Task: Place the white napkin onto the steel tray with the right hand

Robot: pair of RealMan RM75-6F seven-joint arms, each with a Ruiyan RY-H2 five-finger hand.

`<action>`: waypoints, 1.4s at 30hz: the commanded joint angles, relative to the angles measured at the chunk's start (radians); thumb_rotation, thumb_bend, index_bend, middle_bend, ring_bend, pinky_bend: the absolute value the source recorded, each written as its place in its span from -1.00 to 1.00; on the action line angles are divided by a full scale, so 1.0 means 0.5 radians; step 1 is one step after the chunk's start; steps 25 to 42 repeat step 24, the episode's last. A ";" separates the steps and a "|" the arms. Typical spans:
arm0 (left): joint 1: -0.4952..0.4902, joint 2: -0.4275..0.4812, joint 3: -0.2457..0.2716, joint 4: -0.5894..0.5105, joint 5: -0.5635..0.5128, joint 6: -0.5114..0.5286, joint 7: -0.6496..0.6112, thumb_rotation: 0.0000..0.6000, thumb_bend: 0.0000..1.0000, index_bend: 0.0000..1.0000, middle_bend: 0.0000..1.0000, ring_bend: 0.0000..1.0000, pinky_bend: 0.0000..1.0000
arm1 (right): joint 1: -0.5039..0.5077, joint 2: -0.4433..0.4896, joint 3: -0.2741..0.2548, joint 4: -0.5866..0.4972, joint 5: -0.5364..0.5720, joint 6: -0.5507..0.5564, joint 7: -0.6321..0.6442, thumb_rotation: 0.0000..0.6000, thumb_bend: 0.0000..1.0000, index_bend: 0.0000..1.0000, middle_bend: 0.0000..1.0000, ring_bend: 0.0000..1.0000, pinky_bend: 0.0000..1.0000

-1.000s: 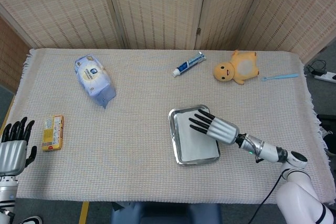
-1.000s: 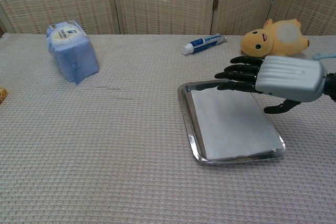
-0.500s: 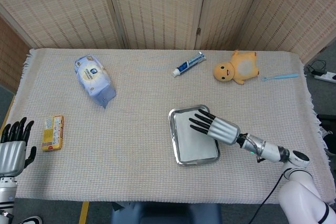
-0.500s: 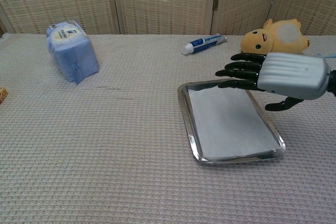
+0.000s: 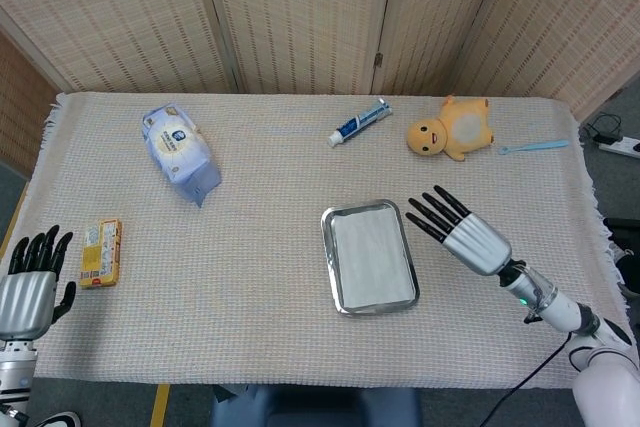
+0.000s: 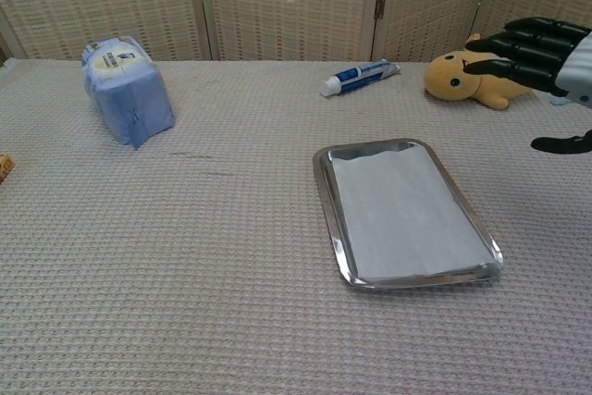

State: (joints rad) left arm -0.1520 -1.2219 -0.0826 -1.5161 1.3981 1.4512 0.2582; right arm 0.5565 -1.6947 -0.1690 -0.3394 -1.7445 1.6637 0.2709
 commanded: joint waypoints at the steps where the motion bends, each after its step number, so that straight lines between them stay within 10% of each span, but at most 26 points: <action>1: 0.003 0.010 0.013 -0.021 0.032 0.015 -0.011 1.00 0.06 -1.00 -1.00 -1.00 -0.99 | -0.229 0.163 0.117 -0.345 0.160 0.085 -0.082 1.00 -0.41 -1.00 -1.00 -1.00 -1.00; 13: 0.039 0.070 0.061 -0.113 0.135 0.077 -0.040 1.00 0.06 -1.00 -1.00 -1.00 -0.99 | -0.853 0.907 0.193 -1.896 0.613 0.148 -0.502 1.00 -0.43 -1.00 -1.00 -1.00 -1.00; 42: 0.092 0.087 0.073 -0.152 0.165 0.159 0.007 1.00 0.05 -1.00 -1.00 -1.00 -0.99 | -0.925 1.033 0.251 -2.148 0.587 0.055 -0.587 1.00 -0.43 -1.00 -1.00 -1.00 -1.00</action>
